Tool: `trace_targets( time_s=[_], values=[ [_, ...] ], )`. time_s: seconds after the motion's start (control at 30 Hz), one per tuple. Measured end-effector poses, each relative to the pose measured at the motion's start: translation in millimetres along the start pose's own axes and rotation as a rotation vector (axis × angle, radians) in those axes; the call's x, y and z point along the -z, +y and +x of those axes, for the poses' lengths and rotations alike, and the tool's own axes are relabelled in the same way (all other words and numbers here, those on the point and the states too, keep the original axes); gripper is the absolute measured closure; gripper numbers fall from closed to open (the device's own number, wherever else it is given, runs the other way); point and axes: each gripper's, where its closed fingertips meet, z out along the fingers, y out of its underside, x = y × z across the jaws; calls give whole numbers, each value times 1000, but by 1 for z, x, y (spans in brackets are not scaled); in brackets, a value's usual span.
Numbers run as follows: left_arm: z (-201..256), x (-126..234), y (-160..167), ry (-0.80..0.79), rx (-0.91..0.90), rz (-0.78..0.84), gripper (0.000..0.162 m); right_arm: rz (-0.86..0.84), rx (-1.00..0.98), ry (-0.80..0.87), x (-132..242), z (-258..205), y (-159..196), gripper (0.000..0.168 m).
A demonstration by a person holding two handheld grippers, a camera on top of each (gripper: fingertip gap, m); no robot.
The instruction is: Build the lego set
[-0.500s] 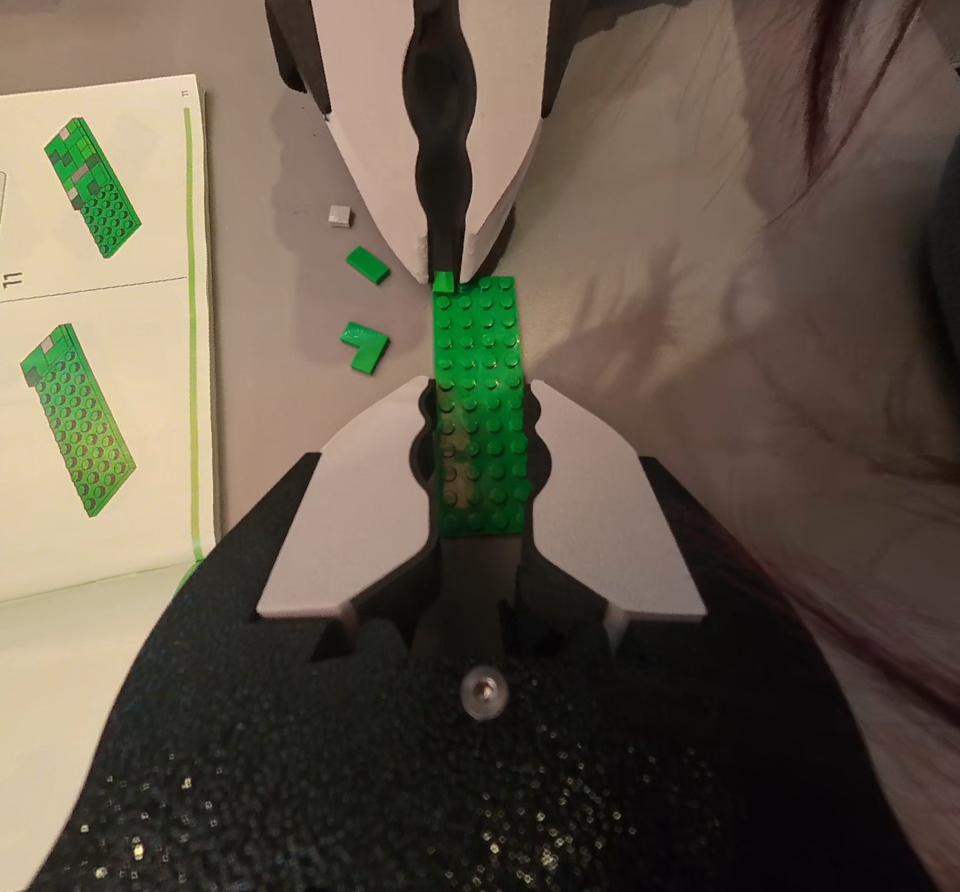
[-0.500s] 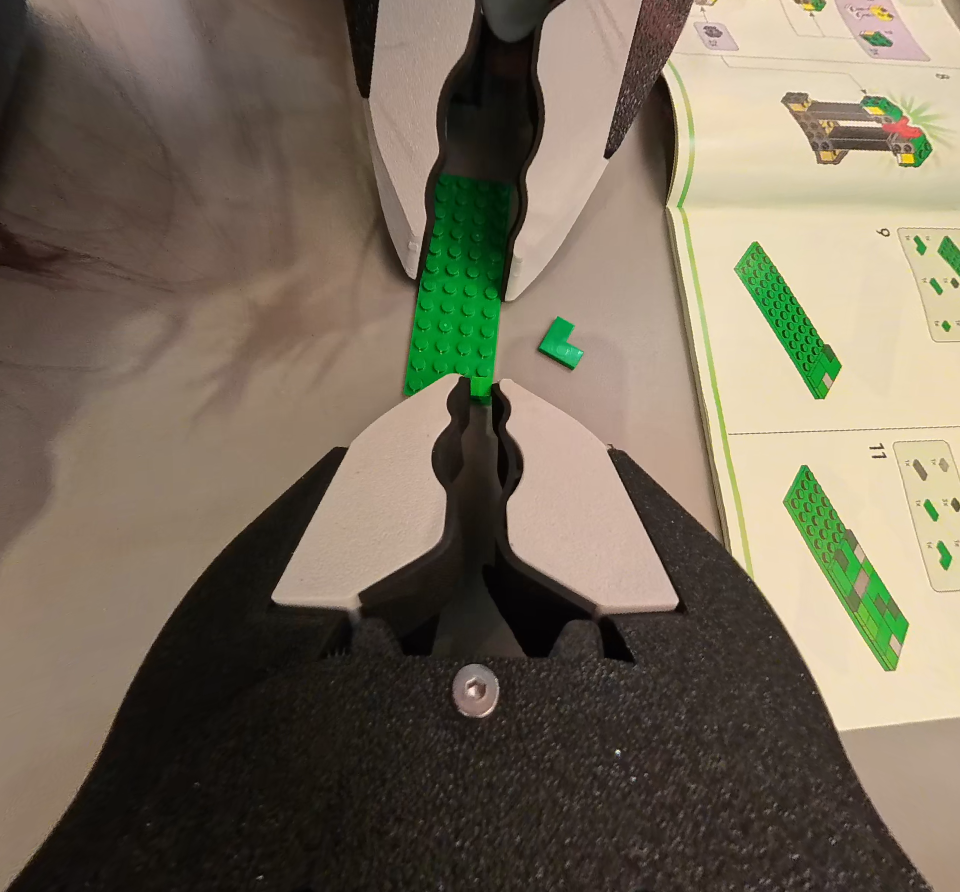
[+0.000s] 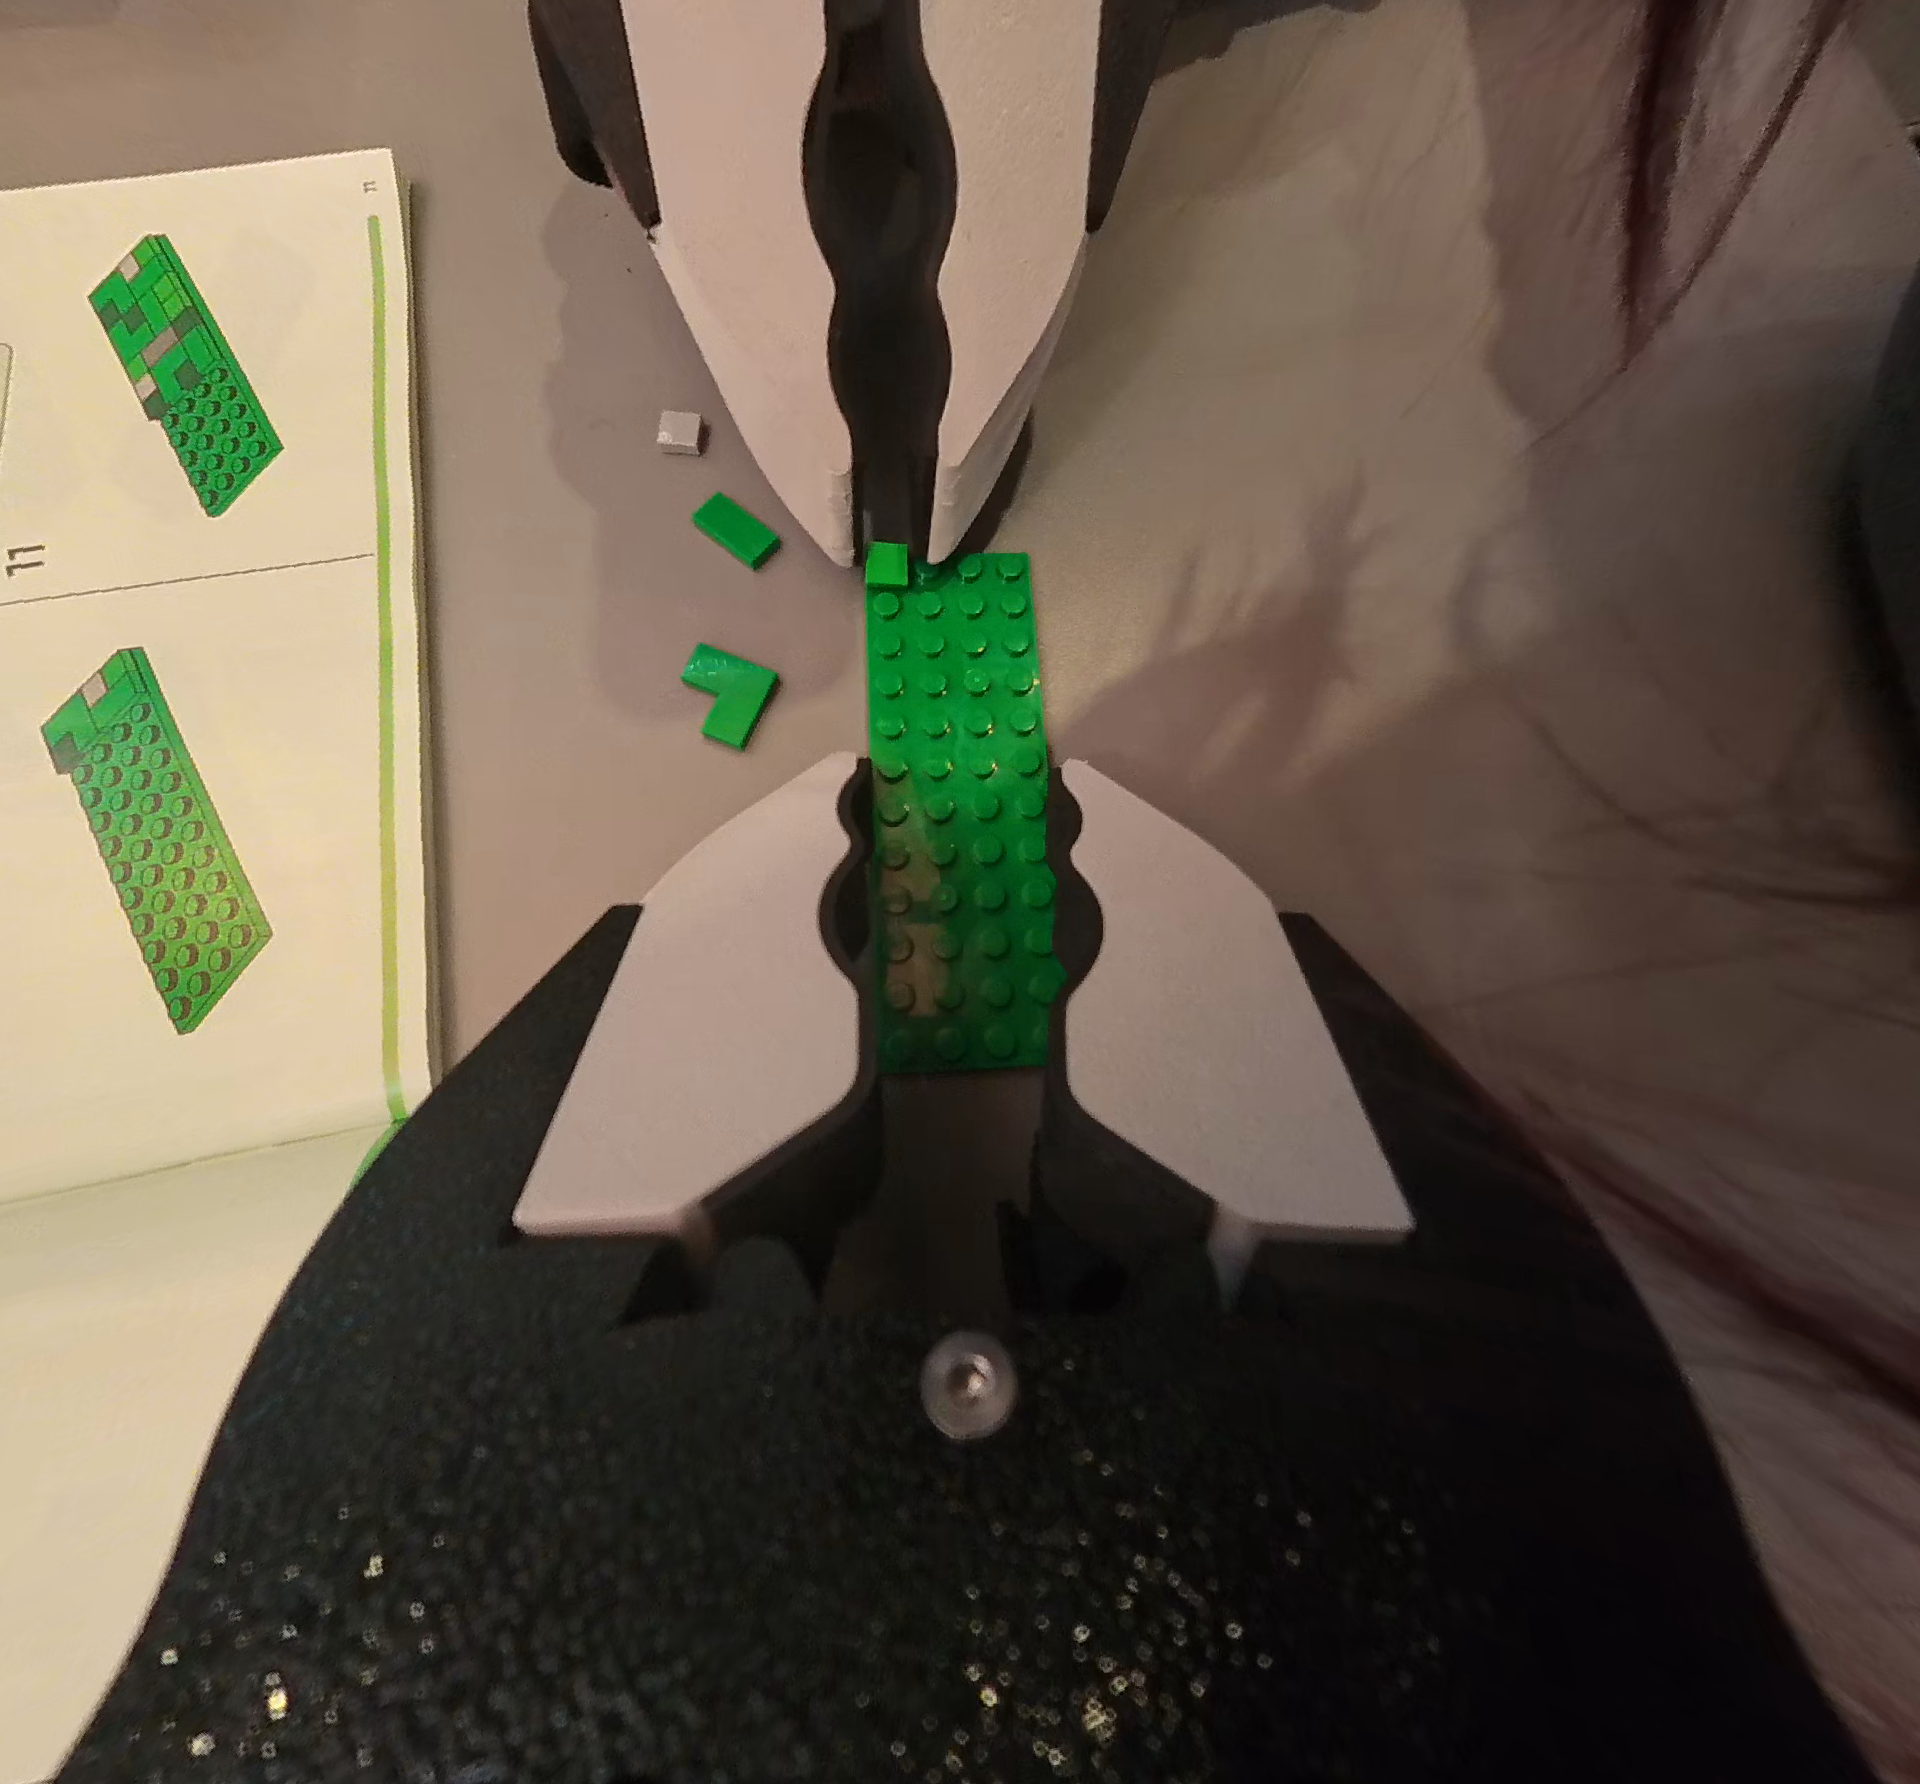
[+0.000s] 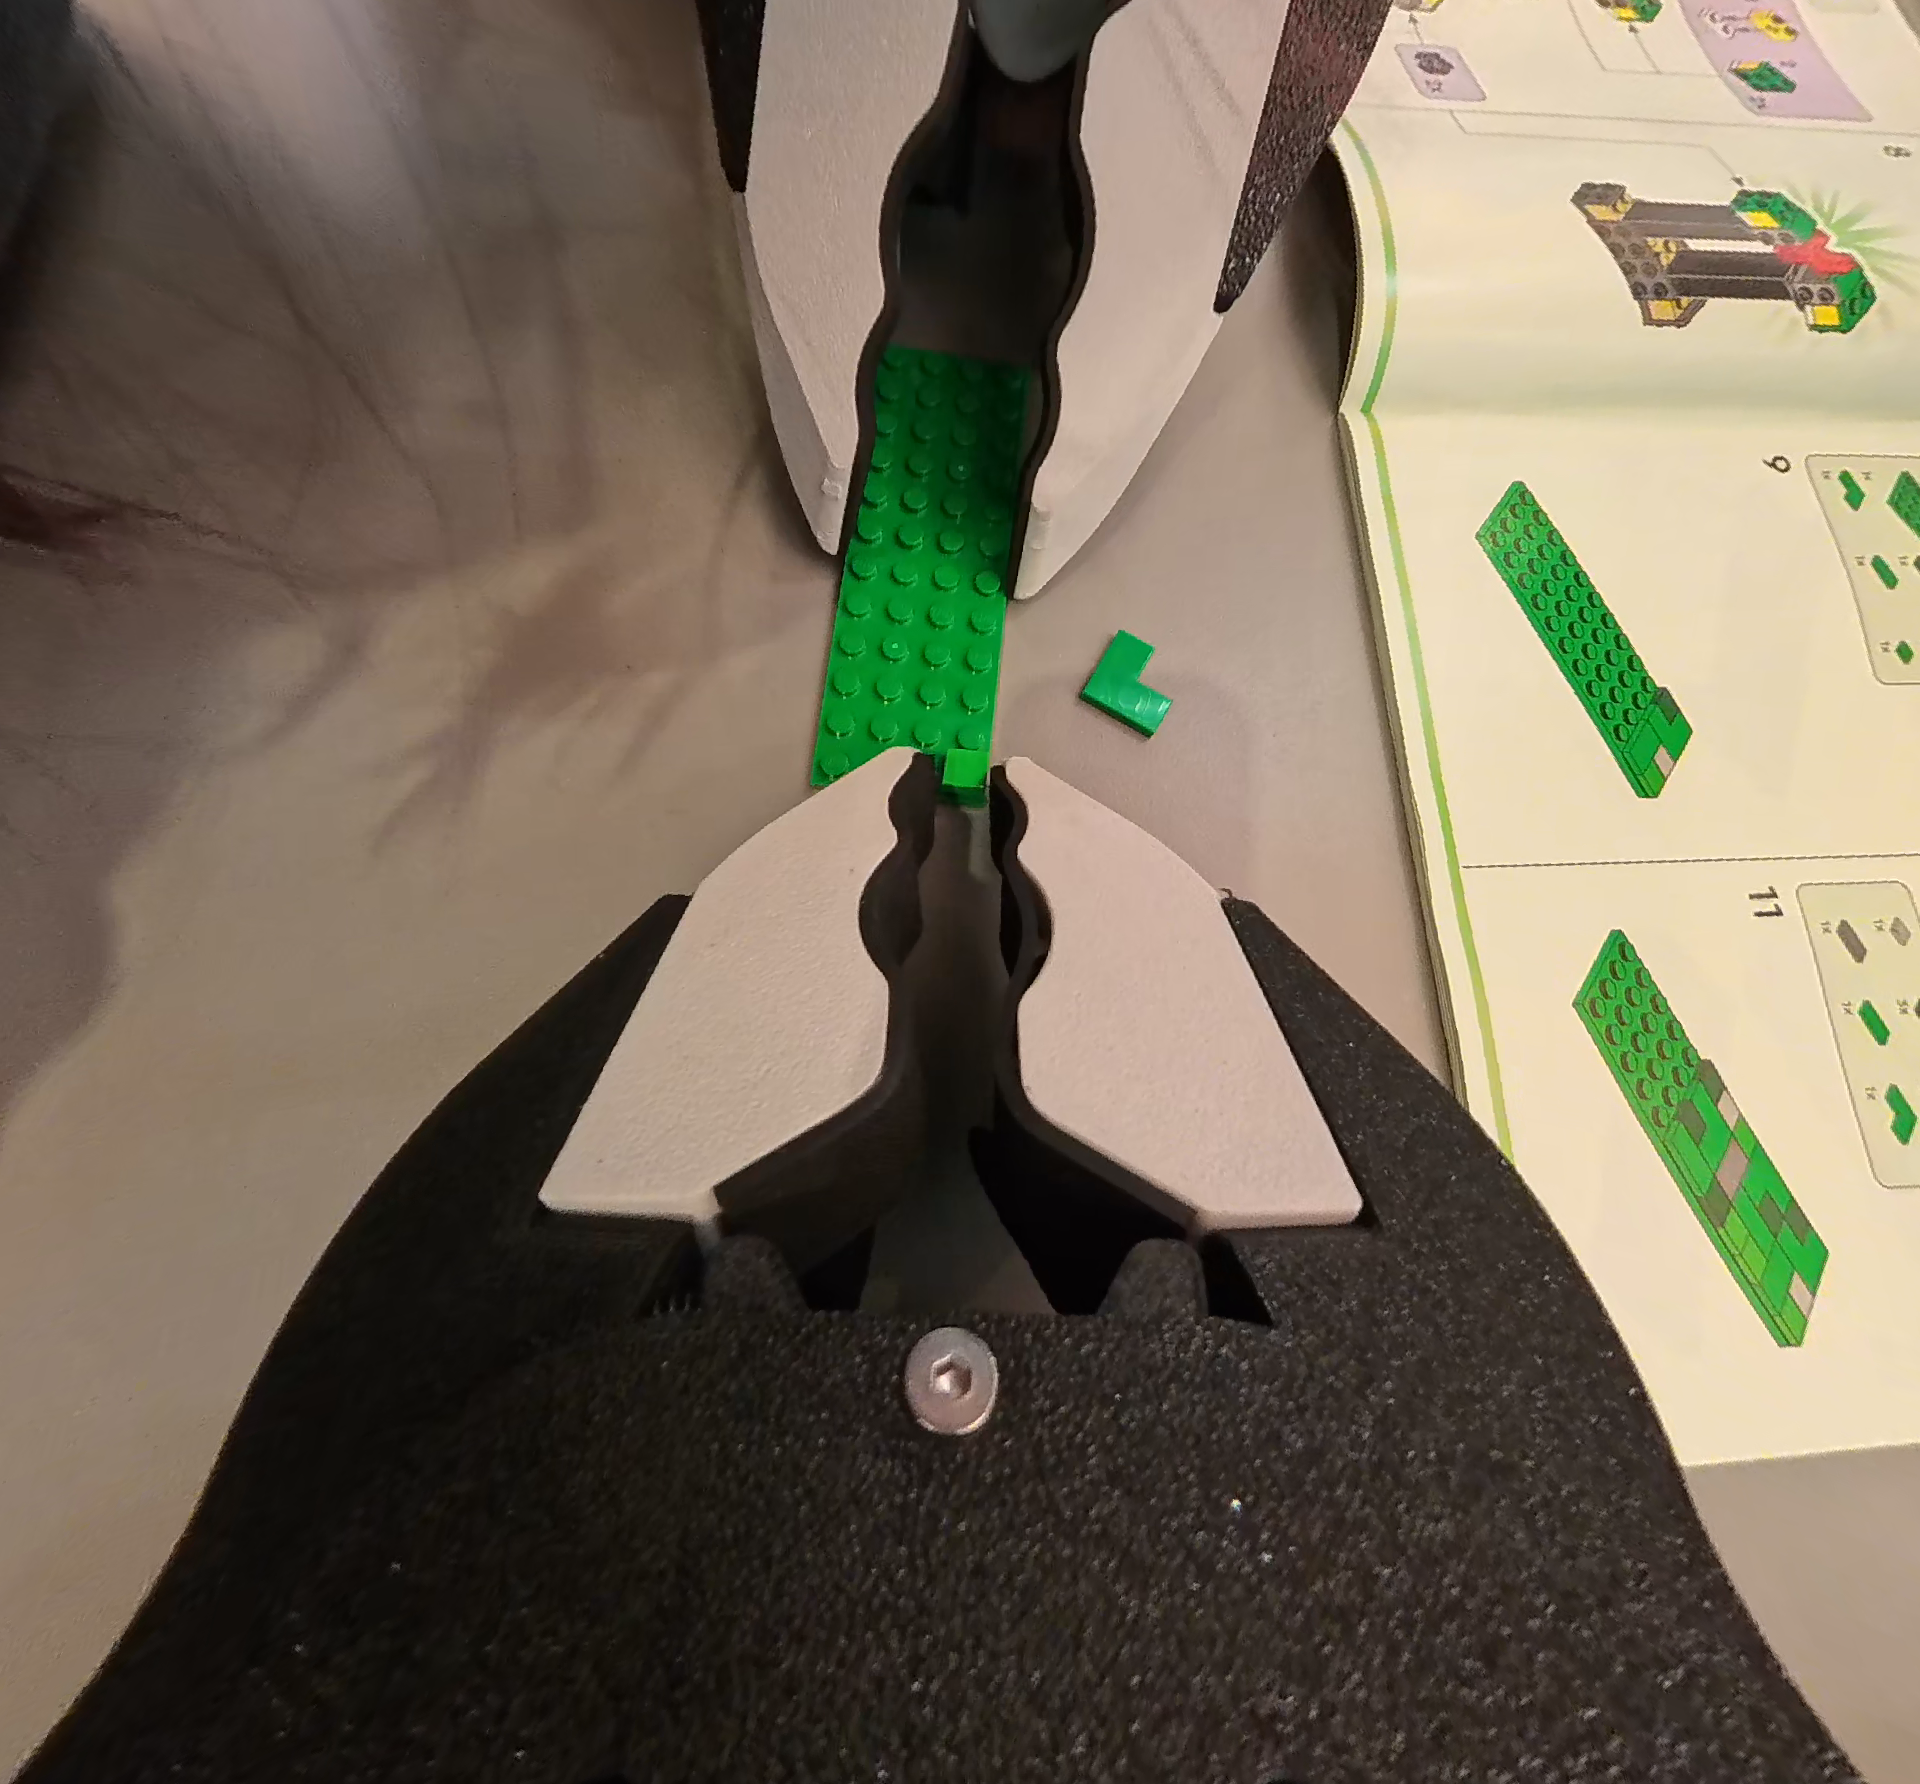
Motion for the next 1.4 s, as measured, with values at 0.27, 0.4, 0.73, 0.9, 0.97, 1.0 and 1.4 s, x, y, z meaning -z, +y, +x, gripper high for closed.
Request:
trace_targets(
  time_s=[0.27,0.4,0.73,0.9,0.97,1.0,1.4],
  values=[
    [0,0,0,-2,-3,0,131,7,13,3,2,-1,0,152],
    [0,0,0,-10,-15,-2,131,23,27,34,8,0,1,146],
    [0,1,0,6,2,-7,131,114,121,223,17,4,-3,133],
    [-2,5,-1,20,28,0,131,127,317,373,21,9,-15,125],
    [-2,9,-5,32,42,22,131,90,405,420,18,8,-15,122],
    [-2,11,-7,38,48,31,131,71,450,443,17,8,-14,121],
    [5,26,-22,88,60,72,131,-49,878,694,10,8,-24,137]
  ],
)
